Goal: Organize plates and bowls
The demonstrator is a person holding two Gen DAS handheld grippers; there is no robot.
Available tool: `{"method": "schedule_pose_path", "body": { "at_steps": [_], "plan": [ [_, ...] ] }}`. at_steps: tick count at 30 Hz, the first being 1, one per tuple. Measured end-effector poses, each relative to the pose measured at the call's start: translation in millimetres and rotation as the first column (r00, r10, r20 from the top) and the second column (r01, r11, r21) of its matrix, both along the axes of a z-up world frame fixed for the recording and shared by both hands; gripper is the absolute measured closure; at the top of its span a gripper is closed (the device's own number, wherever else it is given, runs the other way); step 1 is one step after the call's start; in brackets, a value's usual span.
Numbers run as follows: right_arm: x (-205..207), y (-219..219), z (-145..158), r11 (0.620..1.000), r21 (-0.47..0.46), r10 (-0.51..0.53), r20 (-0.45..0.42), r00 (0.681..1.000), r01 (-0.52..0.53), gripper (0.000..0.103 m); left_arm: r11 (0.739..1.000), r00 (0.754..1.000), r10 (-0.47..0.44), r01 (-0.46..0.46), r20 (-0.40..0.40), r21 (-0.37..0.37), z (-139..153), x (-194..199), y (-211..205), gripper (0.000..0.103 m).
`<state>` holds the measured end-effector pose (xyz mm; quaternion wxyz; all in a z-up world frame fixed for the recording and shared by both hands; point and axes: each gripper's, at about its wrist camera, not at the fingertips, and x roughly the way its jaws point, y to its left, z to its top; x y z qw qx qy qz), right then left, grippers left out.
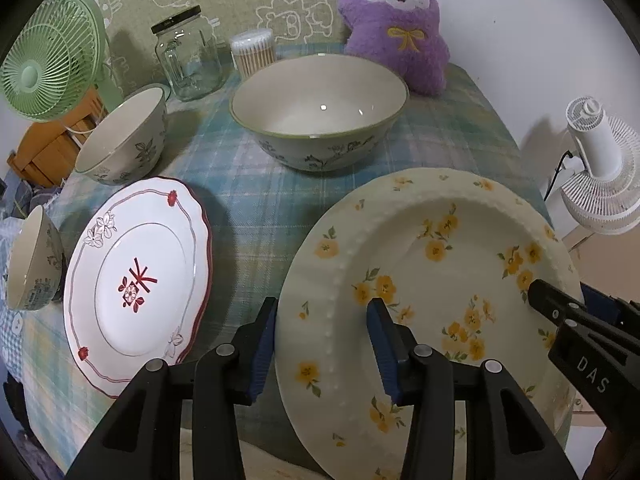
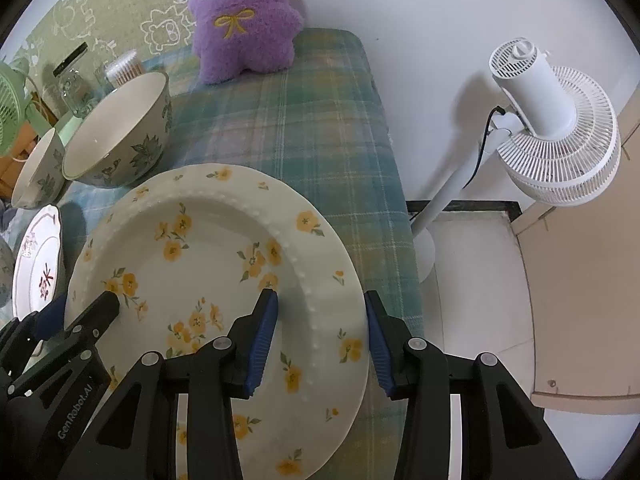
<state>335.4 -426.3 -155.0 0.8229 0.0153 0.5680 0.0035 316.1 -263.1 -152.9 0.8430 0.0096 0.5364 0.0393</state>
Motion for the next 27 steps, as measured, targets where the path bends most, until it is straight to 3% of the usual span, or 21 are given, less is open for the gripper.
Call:
{"method": "schedule_pose_path", "body": {
  "at_steps": [14, 27],
  "plan": [
    [-24.0, 17.7, 41.8, 1.0, -0.002, -0.019, 0.052, 0.998, 0.019, 0.056, 1.0, 0.999, -0.021, 0.021, 0.038, -0.002, 39.5, -17.2, 16.1, 0.058],
    [-74.4, 56.1, 66.6, 0.999, -0.016, -0.03, 0.087, 0.996, 0.031, 0.056, 1.0, 0.998, -0.02, 0.021, 0.051, -0.016, 58.3, -63.1, 51.2, 0.058]
  ]
}}
